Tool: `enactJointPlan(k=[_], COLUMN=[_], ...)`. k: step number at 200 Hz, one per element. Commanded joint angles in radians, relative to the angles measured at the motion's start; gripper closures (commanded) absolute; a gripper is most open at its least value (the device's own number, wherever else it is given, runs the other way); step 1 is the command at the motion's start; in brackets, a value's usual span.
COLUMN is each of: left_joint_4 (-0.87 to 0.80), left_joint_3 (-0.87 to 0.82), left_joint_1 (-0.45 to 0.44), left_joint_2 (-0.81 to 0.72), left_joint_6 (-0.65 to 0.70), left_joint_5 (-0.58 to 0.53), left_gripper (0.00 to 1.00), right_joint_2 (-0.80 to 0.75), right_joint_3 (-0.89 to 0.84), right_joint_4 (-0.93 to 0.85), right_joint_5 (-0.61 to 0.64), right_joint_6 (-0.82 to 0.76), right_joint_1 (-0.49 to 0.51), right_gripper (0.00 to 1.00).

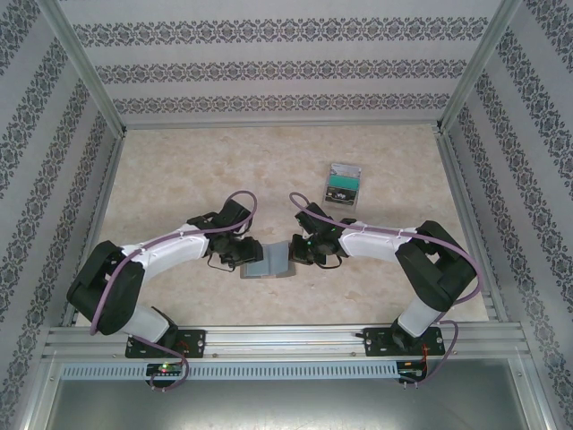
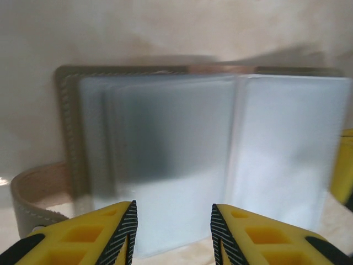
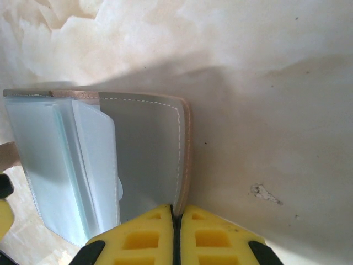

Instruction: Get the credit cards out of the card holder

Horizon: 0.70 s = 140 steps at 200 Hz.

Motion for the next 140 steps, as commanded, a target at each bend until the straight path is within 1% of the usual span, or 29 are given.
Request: enactJointPlan(k=[1, 90, 140], left_joint_4=[-0.042, 0.026, 0.097], left_joint_3=[-0.009, 0.003, -0.001], left_joint_1=[0.008, 0.007, 0.006], left_joint_2=[0.015, 0.089, 0.065], left_joint_6=[-0.015, -0.001, 0.003], left_joint_5=[-0.05, 0.045, 0.121], left_gripper=[0.59, 0.6, 0.6], right_joint_2=[-0.003, 0.008, 0.013], right_joint_3=[-0.004, -0.002, -0.003], right_joint_4=[0.004, 0.014, 0.015], right_joint_5=[0.004, -0.008, -0.009], right_joint_6=[0.001, 0.012, 0.011], right_joint_1=[-0.009, -0.005, -0.005], right_gripper=[1.0, 1.0, 1.0])
